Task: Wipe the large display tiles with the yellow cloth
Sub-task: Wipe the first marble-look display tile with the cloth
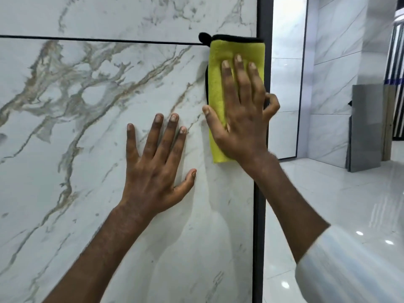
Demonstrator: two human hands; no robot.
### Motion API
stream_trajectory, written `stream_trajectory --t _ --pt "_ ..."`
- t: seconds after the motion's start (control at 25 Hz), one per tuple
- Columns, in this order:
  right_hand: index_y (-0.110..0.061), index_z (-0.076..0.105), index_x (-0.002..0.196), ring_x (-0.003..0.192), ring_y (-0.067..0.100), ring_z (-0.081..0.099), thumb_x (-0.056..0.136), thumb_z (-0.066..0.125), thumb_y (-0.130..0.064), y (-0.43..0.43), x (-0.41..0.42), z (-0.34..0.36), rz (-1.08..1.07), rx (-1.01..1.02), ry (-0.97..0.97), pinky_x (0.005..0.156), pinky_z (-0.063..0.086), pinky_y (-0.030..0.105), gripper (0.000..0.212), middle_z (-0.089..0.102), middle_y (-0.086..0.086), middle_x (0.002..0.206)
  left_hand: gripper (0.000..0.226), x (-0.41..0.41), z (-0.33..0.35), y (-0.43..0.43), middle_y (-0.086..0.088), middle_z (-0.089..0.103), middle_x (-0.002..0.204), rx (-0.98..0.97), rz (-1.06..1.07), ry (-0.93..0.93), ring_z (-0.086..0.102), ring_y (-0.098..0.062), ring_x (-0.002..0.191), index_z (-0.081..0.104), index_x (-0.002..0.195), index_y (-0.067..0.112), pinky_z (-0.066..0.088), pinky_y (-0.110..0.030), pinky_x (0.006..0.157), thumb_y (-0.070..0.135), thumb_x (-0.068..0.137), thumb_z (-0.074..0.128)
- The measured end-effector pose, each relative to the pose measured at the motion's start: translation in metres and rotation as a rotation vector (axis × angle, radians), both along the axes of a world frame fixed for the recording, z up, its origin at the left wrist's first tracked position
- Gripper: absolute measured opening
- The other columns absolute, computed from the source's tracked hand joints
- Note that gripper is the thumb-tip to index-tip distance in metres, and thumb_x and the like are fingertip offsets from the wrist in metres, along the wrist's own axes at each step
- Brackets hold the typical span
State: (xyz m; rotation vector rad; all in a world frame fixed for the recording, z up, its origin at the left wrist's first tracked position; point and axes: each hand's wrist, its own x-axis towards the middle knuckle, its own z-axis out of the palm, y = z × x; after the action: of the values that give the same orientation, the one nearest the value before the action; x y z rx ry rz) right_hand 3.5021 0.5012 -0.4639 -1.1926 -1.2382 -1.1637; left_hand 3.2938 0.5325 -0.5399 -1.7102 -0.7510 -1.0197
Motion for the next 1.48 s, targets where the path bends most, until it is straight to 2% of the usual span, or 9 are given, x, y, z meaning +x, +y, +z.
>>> stream_trajectory --t 0.2,0.32,0.48,0.64,0.84,0.96,1.08,1.32,1.48 --pt "-0.019 0.028 0.162 0.158 0.027 0.019 0.100 0.048 -0.057 -0.006 -0.001 -0.231 -0.030 -0.156 0.014 0.103 0.037 0.062 0.076 0.024 0.008 0.170 0.077 -0.001 0.003 -0.008 -0.023 0.025 0.170 -0.018 -0.015 0.000 0.023 -0.046 0.157 0.030 0.163 0.002 0.013 -0.079 0.119 0.048 0.104 0.049" --pt "-0.018 0.026 0.158 0.157 0.031 0.019 0.099 0.048 -0.058 -0.023 -0.012 -0.370 -0.048 -0.312 0.051 0.097 0.041 0.063 0.075 0.011 0.003 0.174 0.071 -0.017 -0.069 -0.024 -0.022 0.024 0.170 -0.110 -0.117 -0.036 0.022 -0.043 0.158 0.035 0.161 0.003 0.013 -0.076 0.121 0.041 0.104 0.053" --pt "-0.021 0.024 0.159 0.149 0.035 0.030 0.099 0.046 -0.060 -0.016 -0.019 -0.355 -0.006 -0.225 0.036 0.102 0.035 0.058 0.075 0.024 0.009 0.166 0.091 -0.054 -0.231 -0.030 -0.011 0.015 0.175 -0.241 0.106 0.138 0.007 -0.036 0.162 0.029 0.165 0.013 -0.006 -0.065 0.126 0.058 0.094 0.062" --pt "-0.019 0.028 0.159 0.150 0.032 0.033 0.099 0.045 -0.058 -0.002 -0.018 -0.305 0.012 -0.077 0.084 0.099 0.038 0.065 0.074 0.029 0.009 0.163 0.090 -0.050 -0.247 -0.009 -0.014 0.029 0.169 -0.108 0.092 0.108 0.009 -0.039 0.161 0.037 0.162 0.010 0.000 -0.069 0.123 0.061 0.093 0.062" --pt "-0.018 0.022 0.162 0.151 0.034 0.024 0.099 0.046 -0.058 -0.015 -0.008 -0.494 -0.013 -0.305 0.055 0.108 0.026 0.057 0.077 0.011 0.005 0.173 0.094 -0.047 -0.254 -0.005 -0.014 0.029 0.168 -0.062 0.063 0.027 0.007 -0.038 0.161 0.036 0.162 0.010 -0.002 -0.069 0.123 0.064 0.090 0.061" --pt "-0.015 0.029 0.149 0.139 0.039 0.032 0.099 0.048 -0.058 -0.037 -0.010 -0.585 0.001 -0.525 0.105 0.098 0.037 0.059 0.068 0.018 0.008 0.167 0.093 -0.047 -0.251 -0.003 -0.015 0.028 0.168 -0.045 0.053 0.036 0.016 -0.044 0.159 0.037 0.162 0.009 -0.003 -0.069 0.123 0.065 0.092 0.059" --pt "-0.017 0.025 0.152 0.138 0.040 0.034 0.097 0.050 -0.055 -0.037 -0.032 -0.554 0.134 -0.466 0.212 0.096 0.040 0.063 0.071 0.020 0.011 0.162 0.093 -0.052 -0.254 -0.005 -0.015 0.023 0.169 -0.072 0.070 0.034 0.012 -0.044 0.159 0.034 0.163 0.009 -0.004 -0.069 0.122 0.065 0.093 0.059" --pt "-0.028 0.009 0.166 0.160 0.022 0.004 0.095 0.054 -0.053 -0.012 -0.063 -0.394 0.204 -0.220 0.202 0.111 0.022 0.060 0.088 0.001 -0.001 0.174 0.092 -0.053 -0.241 -0.022 -0.013 0.020 0.171 -0.229 0.099 0.119 -0.004 -0.039 0.162 0.024 0.164 0.010 -0.008 -0.066 0.123 0.060 0.096 0.060" --pt "-0.025 0.005 0.167 0.160 0.025 0.003 0.098 0.050 -0.053 -0.010 -0.077 -0.481 0.136 -0.265 0.172 0.113 0.019 0.060 0.088 -0.002 0.000 0.174 0.075 -0.079 -0.245 -0.044 -0.022 0.026 0.168 -0.312 0.000 0.150 0.020 -0.049 0.154 0.033 0.164 0.011 0.010 -0.064 0.121 0.047 0.102 0.056"
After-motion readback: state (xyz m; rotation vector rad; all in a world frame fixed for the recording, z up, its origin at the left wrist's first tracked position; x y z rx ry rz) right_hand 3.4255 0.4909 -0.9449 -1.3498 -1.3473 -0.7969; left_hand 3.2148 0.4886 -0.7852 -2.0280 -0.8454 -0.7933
